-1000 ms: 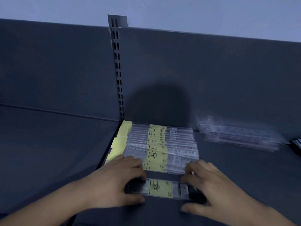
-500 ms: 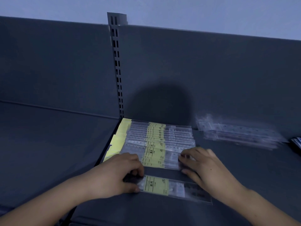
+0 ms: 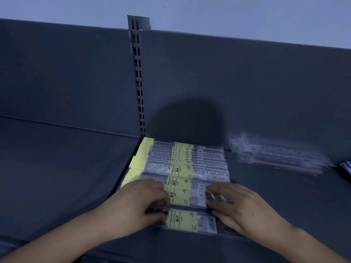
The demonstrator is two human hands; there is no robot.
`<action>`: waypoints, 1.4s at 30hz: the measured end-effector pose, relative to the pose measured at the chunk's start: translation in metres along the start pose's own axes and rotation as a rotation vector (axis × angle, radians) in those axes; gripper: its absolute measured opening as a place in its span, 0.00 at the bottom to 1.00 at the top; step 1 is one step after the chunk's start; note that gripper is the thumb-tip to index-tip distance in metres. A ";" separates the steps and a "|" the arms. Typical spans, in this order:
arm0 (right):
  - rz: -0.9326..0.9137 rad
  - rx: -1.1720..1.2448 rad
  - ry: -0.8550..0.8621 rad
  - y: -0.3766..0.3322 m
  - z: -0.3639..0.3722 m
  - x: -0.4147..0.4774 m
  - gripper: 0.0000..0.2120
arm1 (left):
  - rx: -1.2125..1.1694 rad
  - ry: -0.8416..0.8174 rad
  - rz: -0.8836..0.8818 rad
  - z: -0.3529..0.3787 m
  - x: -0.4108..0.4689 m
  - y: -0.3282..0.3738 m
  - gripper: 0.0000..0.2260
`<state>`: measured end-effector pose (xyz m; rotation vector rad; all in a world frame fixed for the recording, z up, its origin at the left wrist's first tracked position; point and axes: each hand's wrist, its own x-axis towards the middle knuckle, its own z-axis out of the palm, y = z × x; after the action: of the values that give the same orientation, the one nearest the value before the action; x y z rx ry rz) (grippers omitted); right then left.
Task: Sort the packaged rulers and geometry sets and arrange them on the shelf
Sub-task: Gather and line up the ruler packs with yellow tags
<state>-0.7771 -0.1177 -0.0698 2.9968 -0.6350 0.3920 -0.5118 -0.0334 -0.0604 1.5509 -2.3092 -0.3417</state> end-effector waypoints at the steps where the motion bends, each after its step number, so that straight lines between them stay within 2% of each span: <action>1: 0.059 0.055 -0.006 -0.002 0.000 0.001 0.14 | 0.017 0.050 0.009 0.000 0.003 -0.004 0.09; 3: 0.195 0.178 0.027 -0.003 0.001 0.004 0.14 | 0.073 0.085 -0.018 -0.001 0.011 -0.014 0.19; 5: 0.317 0.257 0.057 0.000 0.002 0.008 0.13 | 0.142 0.033 -0.076 0.000 0.021 -0.024 0.31; 8: 0.417 0.278 -0.059 0.003 0.000 0.014 0.22 | 0.186 -0.071 -0.121 -0.002 0.031 -0.032 0.36; 12: 0.451 0.296 -0.228 0.004 -0.008 0.025 0.20 | 0.137 -0.184 -0.155 -0.008 0.039 -0.031 0.24; 16: 0.550 0.370 -0.399 0.005 -0.013 0.038 0.22 | 0.083 -0.296 -0.222 -0.014 0.046 -0.025 0.21; 20: 0.587 0.414 -0.513 0.005 -0.017 0.048 0.17 | 0.083 -0.397 -0.282 -0.017 0.057 -0.021 0.16; 22: 0.568 0.393 -0.512 0.002 -0.020 0.048 0.14 | 0.077 -0.417 -0.278 -0.017 0.059 -0.020 0.15; 24: 0.572 0.381 -0.471 0.000 -0.022 0.047 0.16 | 0.019 -0.394 -0.280 -0.017 0.059 -0.021 0.14; 26: 0.603 0.383 -0.399 -0.003 -0.024 0.046 0.12 | -0.067 -0.337 -0.298 -0.018 0.056 -0.021 0.12; 28: 0.571 0.275 -0.359 -0.006 -0.025 0.046 0.09 | -0.088 -0.314 -0.295 -0.022 0.054 -0.021 0.11; 31: 0.468 0.105 -0.324 -0.012 -0.026 0.047 0.08 | -0.058 -0.326 -0.273 -0.027 0.053 -0.019 0.09; 35: 0.415 0.119 -0.364 -0.013 -0.024 0.045 0.10 | -0.035 -0.298 -0.242 -0.025 0.048 -0.016 0.13; 38: 0.398 0.106 -0.287 -0.011 -0.019 0.043 0.04 | 0.055 -0.296 -0.210 -0.021 0.047 -0.015 0.13; 42: 0.475 0.186 -0.293 -0.007 -0.020 0.046 0.12 | 0.120 -0.283 -0.194 -0.020 0.048 -0.016 0.09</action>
<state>-0.7384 -0.1271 -0.0389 3.0757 -1.4195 0.0226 -0.5065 -0.0839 -0.0418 1.9005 -2.4301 -0.5083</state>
